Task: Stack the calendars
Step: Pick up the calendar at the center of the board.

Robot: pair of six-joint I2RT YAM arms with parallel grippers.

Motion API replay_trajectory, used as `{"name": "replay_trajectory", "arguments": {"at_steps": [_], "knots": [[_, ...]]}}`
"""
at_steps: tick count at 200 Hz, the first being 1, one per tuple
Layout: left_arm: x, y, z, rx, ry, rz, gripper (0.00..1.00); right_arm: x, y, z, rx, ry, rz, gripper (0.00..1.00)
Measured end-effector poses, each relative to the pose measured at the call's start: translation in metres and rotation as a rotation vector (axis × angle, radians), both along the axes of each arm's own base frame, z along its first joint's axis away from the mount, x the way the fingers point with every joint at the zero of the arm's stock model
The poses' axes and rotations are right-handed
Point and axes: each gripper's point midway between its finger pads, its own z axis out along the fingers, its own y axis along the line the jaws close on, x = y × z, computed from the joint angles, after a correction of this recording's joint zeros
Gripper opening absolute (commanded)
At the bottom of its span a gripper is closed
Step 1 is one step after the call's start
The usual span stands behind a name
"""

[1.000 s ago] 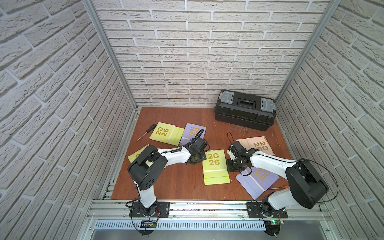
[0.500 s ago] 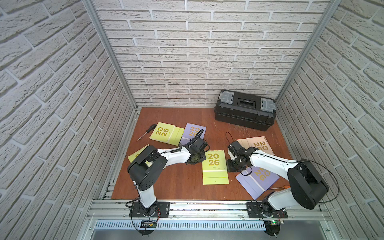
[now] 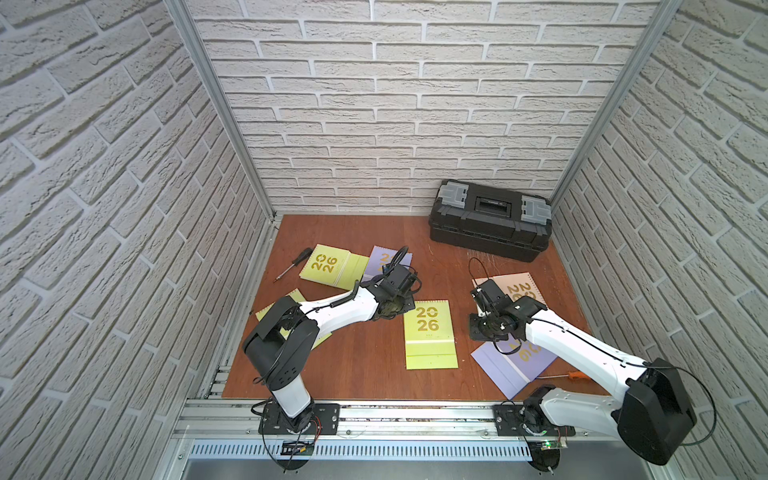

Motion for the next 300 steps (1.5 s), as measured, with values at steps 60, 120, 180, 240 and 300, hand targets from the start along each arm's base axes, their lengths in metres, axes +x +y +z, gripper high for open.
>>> {"name": "replay_trajectory", "arguments": {"at_steps": [60, 120, 180, 240, 300], "knots": [[-0.004, -0.071, -0.009, -0.045, 0.013, -0.132, 0.0, -0.013, -0.054, 0.015, -0.003, -0.01, -0.246, 0.63], [-0.012, -0.127, -0.011, -0.101, 0.025, -0.236, 0.0, -0.03, -0.103, 0.01, 0.035, -0.003, -0.512, 0.74], [-0.021, -0.174, -0.023, -0.168, 0.055, -0.31, 0.0, -0.038, -0.138, 0.017, 0.073, -0.054, -0.735, 0.77], [-0.036, -0.216, -0.028, -0.226, 0.087, -0.387, 0.0, -0.053, -0.166, 0.015, 0.088, -0.086, -0.948, 0.79], [-0.039, -0.232, -0.035, -0.248, 0.11, -0.417, 0.0, -0.061, -0.183, 0.001, 0.072, -0.058, -1.046, 0.8]]}}
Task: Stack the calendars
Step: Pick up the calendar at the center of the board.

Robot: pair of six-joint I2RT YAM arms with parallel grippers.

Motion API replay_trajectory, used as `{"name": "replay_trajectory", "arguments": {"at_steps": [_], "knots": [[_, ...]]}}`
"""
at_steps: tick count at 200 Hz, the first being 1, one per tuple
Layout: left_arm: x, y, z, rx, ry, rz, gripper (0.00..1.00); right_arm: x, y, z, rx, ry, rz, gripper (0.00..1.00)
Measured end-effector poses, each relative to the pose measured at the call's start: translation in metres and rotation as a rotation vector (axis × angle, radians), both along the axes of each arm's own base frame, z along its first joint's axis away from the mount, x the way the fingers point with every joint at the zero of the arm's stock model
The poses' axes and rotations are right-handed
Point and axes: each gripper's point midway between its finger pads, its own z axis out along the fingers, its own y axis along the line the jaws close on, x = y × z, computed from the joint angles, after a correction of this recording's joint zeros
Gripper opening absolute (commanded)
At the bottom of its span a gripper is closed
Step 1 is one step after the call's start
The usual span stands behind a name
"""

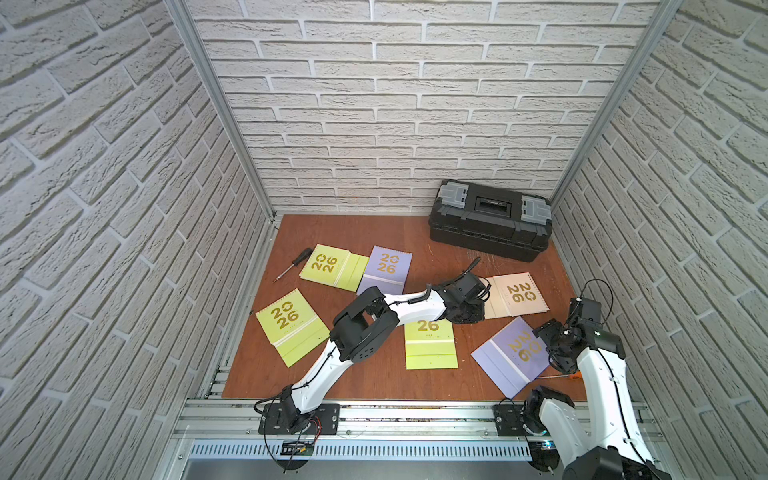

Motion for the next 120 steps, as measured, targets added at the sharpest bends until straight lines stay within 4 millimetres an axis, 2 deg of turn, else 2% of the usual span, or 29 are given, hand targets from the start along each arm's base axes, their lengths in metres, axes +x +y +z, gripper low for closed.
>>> {"name": "replay_trajectory", "arguments": {"at_steps": [83, 120], "knots": [[-0.004, -0.014, -0.009, -0.013, 0.03, -0.013, 0.0, -0.011, -0.016, -0.006, -0.045, 0.044, -0.071, 0.84], [-0.01, -0.019, -0.008, -0.021, 0.041, -0.027, 0.0, -0.013, -0.016, -0.022, -0.007, 0.072, -0.092, 0.84]]}}
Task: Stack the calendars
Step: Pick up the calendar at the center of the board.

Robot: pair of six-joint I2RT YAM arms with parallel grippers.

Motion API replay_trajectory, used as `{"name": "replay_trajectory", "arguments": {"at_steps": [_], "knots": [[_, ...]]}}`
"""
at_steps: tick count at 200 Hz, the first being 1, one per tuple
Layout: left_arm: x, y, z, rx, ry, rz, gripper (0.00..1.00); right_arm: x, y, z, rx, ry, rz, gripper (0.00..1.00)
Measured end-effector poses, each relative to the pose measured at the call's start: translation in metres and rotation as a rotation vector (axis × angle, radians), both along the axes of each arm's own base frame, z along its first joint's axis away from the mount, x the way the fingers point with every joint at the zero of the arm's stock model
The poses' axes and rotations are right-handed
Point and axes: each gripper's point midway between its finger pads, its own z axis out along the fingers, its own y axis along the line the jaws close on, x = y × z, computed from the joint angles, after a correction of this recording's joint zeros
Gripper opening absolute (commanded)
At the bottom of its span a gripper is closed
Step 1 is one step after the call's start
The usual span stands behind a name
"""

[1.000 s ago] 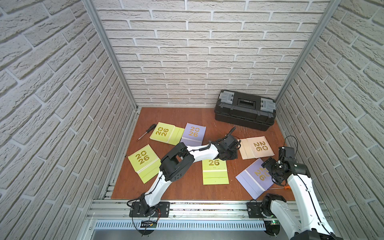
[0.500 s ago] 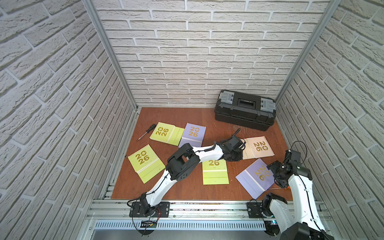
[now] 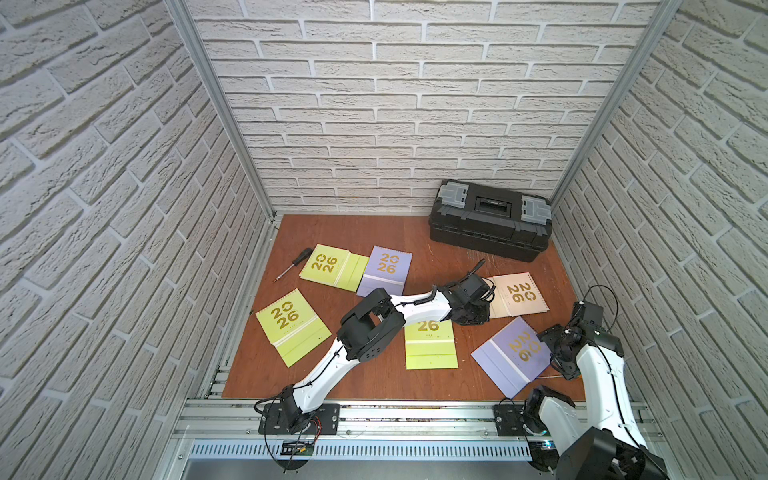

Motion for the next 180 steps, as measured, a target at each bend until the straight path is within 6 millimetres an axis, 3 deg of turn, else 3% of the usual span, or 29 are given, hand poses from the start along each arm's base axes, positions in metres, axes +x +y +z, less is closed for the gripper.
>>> {"name": "replay_trajectory", "arguments": {"at_steps": [108, 180], "knots": [[-0.02, -0.017, -0.008, -0.01, 0.037, -0.033, 0.0, 0.003, 0.005, -0.02, 0.074, -0.014, -0.007, 0.84], [-0.022, -0.024, -0.007, -0.02, 0.049, -0.036, 0.0, 0.01, 0.008, -0.031, 0.129, -0.018, 0.014, 0.84]]}}
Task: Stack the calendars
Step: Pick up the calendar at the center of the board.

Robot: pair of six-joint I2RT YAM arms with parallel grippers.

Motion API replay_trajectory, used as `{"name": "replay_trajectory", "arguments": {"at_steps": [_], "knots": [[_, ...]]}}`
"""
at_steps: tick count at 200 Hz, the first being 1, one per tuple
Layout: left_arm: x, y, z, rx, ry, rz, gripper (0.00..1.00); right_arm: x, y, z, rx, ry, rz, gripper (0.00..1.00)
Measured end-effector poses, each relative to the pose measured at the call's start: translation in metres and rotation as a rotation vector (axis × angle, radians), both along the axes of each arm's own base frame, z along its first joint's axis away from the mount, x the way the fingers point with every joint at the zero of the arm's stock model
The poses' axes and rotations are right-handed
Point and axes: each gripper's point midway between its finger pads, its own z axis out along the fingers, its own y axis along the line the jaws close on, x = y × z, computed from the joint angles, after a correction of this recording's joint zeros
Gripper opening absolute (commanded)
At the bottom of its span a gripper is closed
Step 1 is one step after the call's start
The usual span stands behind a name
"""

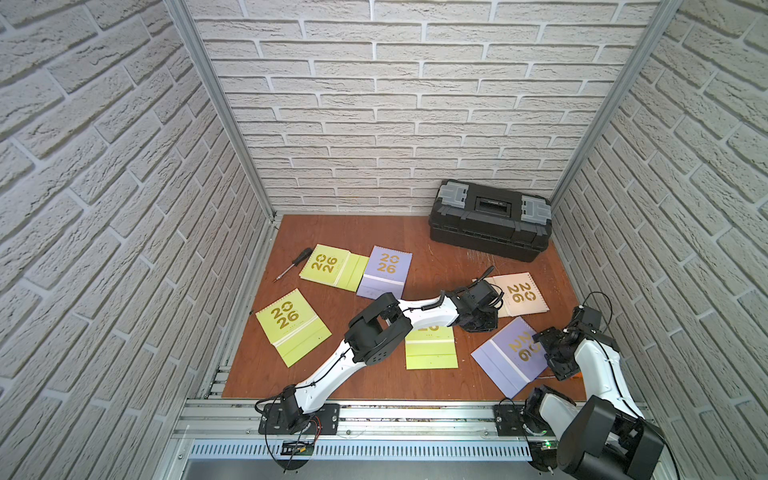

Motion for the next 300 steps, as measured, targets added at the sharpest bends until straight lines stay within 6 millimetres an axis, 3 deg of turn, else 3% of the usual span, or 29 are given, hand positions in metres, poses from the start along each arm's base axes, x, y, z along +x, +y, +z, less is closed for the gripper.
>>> {"name": "replay_trajectory", "arguments": {"at_steps": [57, 140, 230, 263, 300], "knots": [[-0.003, -0.005, -0.002, -0.012, 0.028, -0.006, 0.0, 0.001, 0.005, -0.01, 0.034, -0.005, 0.008, 0.83], [-0.005, -0.012, -0.003, -0.034, 0.061, -0.014, 0.0, 0.011, 0.01, -0.008, 0.075, -0.05, 0.028, 0.83], [0.01, -0.013, -0.003, -0.064, 0.071, 0.021, 0.0, 0.018, 0.024, -0.005, 0.139, -0.111, 0.078, 0.83], [0.019, -0.012, -0.002, -0.074, 0.068, 0.039, 0.0, 0.022, 0.034, 0.002, 0.185, -0.156, 0.094, 0.83], [0.026, -0.012, -0.003, -0.078, 0.067, 0.06, 0.0, 0.028, 0.04, 0.023, 0.186, -0.238, 0.107, 0.82]]}}
